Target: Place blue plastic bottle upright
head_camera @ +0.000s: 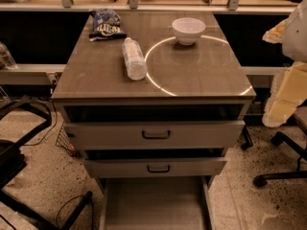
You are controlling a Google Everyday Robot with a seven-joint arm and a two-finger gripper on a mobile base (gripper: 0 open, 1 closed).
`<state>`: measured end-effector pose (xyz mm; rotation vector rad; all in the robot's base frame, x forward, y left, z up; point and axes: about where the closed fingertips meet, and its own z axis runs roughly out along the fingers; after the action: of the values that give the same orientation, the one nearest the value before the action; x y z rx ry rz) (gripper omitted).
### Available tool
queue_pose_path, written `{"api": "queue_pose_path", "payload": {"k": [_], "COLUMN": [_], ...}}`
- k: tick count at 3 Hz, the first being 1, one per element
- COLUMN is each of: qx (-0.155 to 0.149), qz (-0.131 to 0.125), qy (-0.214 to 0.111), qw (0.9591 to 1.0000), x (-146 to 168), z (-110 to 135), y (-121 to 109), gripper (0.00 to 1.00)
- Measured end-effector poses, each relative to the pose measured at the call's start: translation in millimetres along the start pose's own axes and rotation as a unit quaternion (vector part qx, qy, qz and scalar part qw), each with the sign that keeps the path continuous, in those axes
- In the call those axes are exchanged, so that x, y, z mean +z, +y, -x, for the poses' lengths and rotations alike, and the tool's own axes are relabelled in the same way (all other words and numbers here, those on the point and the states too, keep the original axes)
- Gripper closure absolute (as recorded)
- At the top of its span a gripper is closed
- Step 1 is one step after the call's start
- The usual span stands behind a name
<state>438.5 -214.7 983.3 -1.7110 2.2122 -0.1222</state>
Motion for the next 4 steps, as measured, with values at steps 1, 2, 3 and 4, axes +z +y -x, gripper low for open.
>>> {"api": "queue_pose_path", "payload": {"k": [1,2,3,4], "qx": [0.000,0.025,0.113,0.172], "qz": [0.000,-0.003,0.018,0.021], "qy": [0.000,-0.028,-0.057,-0.018], "qw": [1.0000,0.9993,0.9918,0.9847], "x": [0,6,29,51], "z": [0,10,25,41], "y": [0,-21,-60,-88], "gripper": [0.00,0.00,0.00,0.00]}}
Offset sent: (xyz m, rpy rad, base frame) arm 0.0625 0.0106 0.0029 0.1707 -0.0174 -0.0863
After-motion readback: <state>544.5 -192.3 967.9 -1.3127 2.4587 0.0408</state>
